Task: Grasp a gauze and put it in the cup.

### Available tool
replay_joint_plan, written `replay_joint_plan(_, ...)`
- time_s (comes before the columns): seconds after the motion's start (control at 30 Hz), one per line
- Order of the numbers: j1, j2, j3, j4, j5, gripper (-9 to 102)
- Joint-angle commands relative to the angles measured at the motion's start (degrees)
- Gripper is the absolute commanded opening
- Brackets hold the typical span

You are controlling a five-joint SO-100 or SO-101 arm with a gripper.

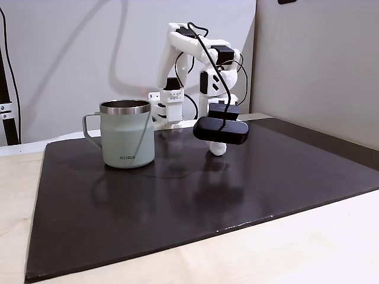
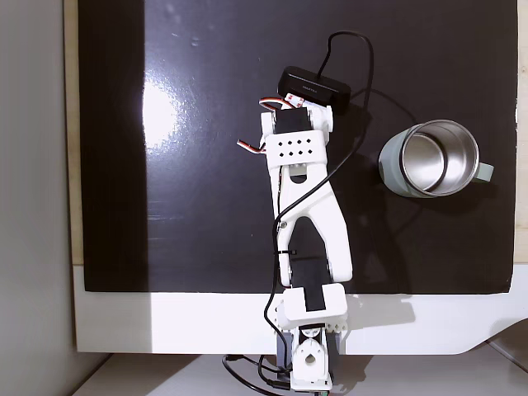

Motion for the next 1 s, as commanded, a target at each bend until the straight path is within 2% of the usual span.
replay_joint_plan(0.0, 0.35, 3.43, -3.25, 1.05, 0.26, 2)
replay_joint_plan(0.2, 0.79, 13.54, -4.13, 6.5, 0.26, 1)
replay_joint_plan(0.47, 7.65, 18.98, -23.73, 21.53, 1.58, 1)
replay_joint_plan(0.73, 23.29, 21.53, -34.98, 21.97, 0.26, 1)
replay_joint_plan(0.97, 34.01, 12.39, -49.83, 21.62, -0.7, 0)
